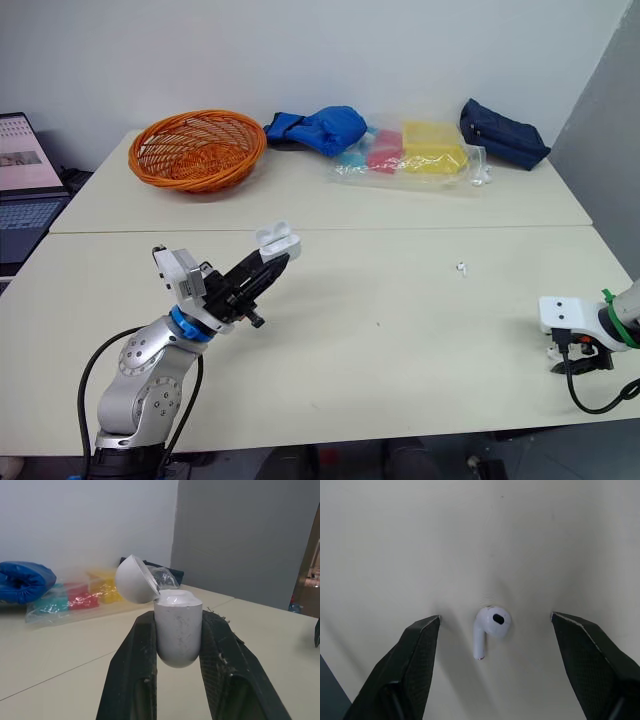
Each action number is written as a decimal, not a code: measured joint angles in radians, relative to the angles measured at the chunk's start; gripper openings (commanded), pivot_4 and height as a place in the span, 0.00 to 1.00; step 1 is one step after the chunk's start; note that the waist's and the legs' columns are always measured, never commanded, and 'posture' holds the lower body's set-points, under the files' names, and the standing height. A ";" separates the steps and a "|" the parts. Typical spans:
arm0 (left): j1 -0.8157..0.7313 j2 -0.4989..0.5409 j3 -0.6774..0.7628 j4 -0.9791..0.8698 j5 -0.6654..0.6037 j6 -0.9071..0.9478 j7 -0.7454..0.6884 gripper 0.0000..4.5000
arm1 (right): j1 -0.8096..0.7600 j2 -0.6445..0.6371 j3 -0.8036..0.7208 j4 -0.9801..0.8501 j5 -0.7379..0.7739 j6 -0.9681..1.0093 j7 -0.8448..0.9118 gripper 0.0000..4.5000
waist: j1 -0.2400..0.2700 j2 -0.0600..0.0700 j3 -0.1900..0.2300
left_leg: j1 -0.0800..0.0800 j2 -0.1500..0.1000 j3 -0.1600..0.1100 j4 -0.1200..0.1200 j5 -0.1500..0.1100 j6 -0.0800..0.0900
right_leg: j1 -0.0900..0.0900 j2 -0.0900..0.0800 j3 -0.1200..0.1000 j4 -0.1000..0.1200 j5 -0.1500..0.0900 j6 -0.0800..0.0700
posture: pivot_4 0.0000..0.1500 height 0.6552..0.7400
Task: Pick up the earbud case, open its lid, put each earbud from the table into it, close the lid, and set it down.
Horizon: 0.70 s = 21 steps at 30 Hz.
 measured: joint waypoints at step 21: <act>0.016 0.006 -0.012 -0.015 0.000 0.000 -0.004 0.17 | 0.030 0.009 -0.028 -0.105 0.042 0.282 -0.017 0.31 | 0.000 0.000 0.000 | 0.000 0.000 0.000 0.000 0.000 0.000 | 0.000 0.000 0.000 0.001 0.000 0.000 | 1.00 1.00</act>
